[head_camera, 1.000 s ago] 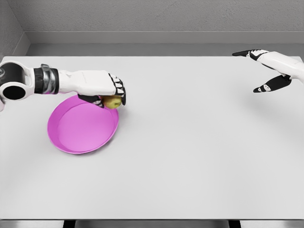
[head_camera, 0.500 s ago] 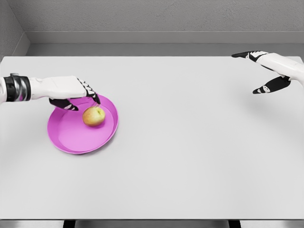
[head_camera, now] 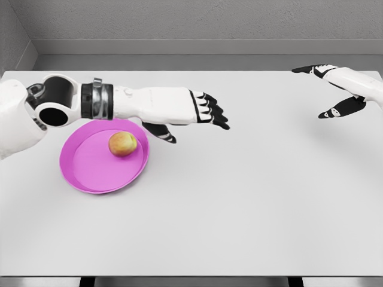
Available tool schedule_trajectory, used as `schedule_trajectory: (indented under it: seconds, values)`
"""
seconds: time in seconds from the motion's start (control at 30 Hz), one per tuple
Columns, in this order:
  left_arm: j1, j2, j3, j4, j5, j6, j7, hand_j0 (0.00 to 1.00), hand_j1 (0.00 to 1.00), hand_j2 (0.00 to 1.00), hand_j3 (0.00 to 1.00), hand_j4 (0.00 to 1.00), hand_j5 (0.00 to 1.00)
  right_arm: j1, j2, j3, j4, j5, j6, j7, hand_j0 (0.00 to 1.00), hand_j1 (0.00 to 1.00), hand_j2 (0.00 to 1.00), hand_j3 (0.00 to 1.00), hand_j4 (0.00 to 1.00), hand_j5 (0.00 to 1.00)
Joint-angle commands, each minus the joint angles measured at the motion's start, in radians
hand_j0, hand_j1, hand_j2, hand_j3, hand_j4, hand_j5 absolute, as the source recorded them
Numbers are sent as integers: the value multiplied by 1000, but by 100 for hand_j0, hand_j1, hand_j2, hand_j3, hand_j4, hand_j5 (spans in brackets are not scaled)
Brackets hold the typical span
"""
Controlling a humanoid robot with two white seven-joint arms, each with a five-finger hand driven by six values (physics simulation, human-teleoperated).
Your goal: Put the apple on the plate with both arms
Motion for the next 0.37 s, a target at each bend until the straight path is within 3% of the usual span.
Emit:
schedule_trajectory:
  seconds: [0.0, 0.33]
  values:
    - [0, -48, 2, -32, 13, 2, 1, 100, 100, 100, 100, 100, 100, 0, -1, -1, 0, -8, 3, 0, 100, 100, 100, 100, 100, 100]
    - [0, -45, 2, -32, 20, 2, 1, 100, 100, 100, 100, 100, 100, 0, -1, -1, 0, -6, 3, 0, 100, 100, 100, 100, 100, 100]
